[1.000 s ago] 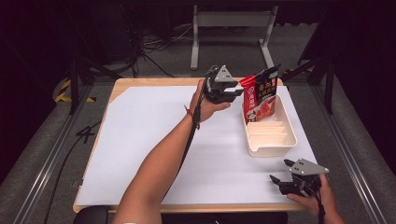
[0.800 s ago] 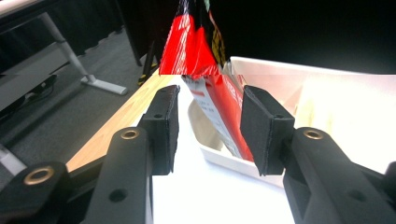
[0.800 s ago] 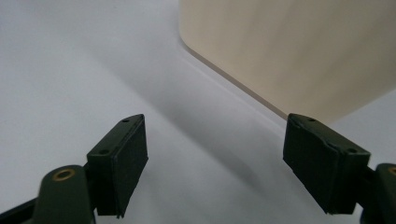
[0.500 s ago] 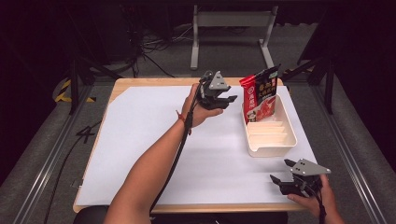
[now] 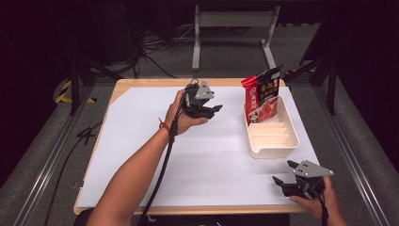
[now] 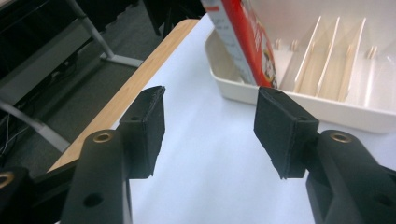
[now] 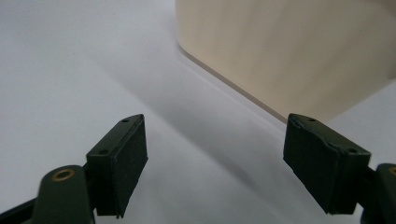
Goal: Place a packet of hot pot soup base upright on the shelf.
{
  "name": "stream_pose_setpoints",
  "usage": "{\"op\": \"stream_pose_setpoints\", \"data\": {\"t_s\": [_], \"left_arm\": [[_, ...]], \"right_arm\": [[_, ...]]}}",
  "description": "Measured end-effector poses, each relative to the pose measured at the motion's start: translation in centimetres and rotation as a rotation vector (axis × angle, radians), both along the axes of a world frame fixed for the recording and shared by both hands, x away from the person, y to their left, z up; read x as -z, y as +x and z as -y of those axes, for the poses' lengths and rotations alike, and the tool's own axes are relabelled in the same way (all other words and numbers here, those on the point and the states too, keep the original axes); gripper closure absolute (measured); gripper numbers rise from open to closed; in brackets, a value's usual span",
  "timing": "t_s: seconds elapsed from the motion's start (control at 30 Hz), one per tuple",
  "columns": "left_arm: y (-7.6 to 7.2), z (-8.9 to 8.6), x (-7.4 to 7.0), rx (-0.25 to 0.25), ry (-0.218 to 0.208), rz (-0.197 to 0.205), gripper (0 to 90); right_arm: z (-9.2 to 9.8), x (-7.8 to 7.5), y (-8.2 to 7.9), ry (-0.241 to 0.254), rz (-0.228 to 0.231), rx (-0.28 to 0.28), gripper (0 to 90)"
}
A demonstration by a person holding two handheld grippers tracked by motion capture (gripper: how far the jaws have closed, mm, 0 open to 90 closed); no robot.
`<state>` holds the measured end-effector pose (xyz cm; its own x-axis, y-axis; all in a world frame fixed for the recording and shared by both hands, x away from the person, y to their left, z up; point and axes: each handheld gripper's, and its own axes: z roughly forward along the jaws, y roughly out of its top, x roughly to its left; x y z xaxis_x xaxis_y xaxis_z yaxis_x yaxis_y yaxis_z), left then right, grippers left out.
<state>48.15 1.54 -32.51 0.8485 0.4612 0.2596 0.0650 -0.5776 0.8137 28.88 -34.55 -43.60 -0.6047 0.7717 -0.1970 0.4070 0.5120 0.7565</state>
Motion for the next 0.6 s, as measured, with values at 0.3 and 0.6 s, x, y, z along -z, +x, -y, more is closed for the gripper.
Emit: {"op": "stream_pose_setpoints", "data": {"t_s": [0.3, 0.6], "left_arm": [[-0.9, -2.7, 1.1, -0.023, 0.022, -0.025, 27.5], [-2.5, -4.2, 3.0, -0.050, 0.102, -0.043, 15.0]], "right_arm": [[0.0, 0.0, -0.1, -0.012, 0.000, 0.003, 21.9], [0.1, 0.0, -0.1, -0.008, 0.004, 0.007, 21.9]]}}
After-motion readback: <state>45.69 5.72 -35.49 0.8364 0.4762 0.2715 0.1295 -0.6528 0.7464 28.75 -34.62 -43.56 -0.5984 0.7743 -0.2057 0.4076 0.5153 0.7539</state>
